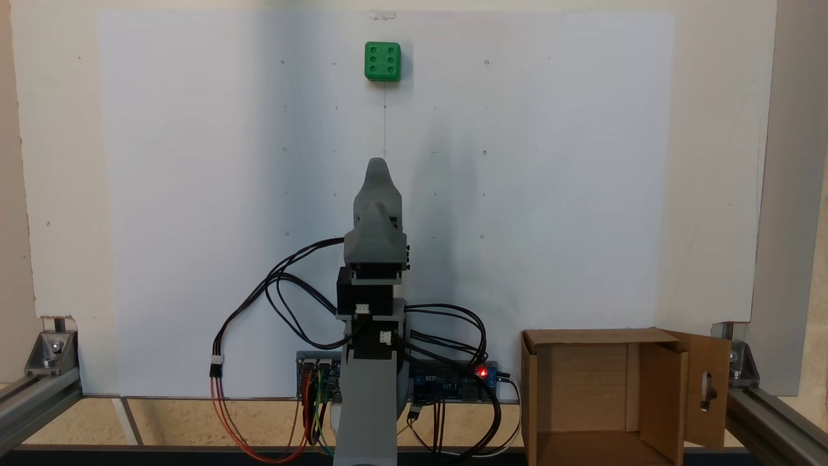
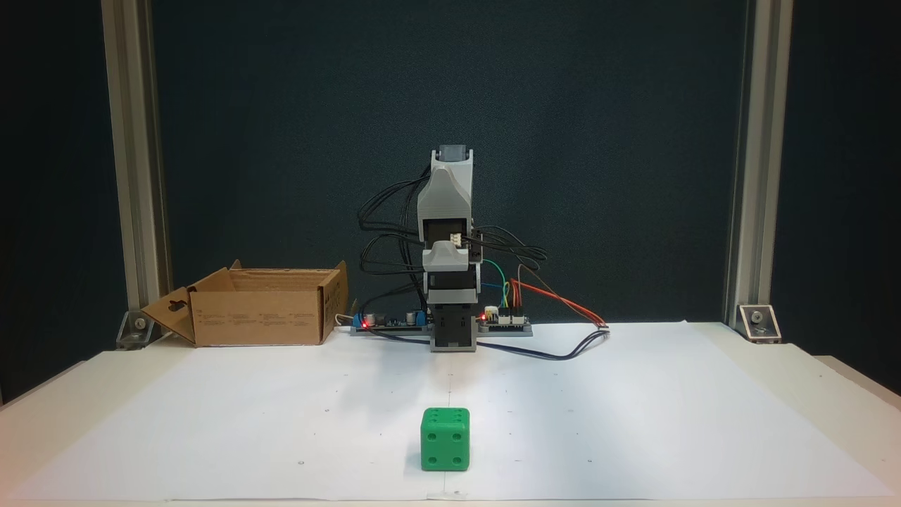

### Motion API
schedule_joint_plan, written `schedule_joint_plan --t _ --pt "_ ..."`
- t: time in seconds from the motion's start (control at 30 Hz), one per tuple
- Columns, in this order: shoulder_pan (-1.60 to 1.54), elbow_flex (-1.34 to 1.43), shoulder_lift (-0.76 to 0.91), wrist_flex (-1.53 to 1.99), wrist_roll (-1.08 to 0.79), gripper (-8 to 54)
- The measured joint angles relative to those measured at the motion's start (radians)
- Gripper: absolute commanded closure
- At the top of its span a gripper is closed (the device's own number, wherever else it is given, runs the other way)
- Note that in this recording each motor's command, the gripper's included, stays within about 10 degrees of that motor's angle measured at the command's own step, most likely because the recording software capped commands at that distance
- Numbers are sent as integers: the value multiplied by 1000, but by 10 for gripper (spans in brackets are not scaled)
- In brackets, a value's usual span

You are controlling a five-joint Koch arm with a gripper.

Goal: Grasp a green dice and put it in the bin.

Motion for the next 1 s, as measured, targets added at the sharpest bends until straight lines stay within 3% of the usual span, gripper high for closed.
schedule_joint_plan --t 0.17,1.0 --pt "17 0 0 86 -106 4" --pt "17 0 0 87 -109 4"
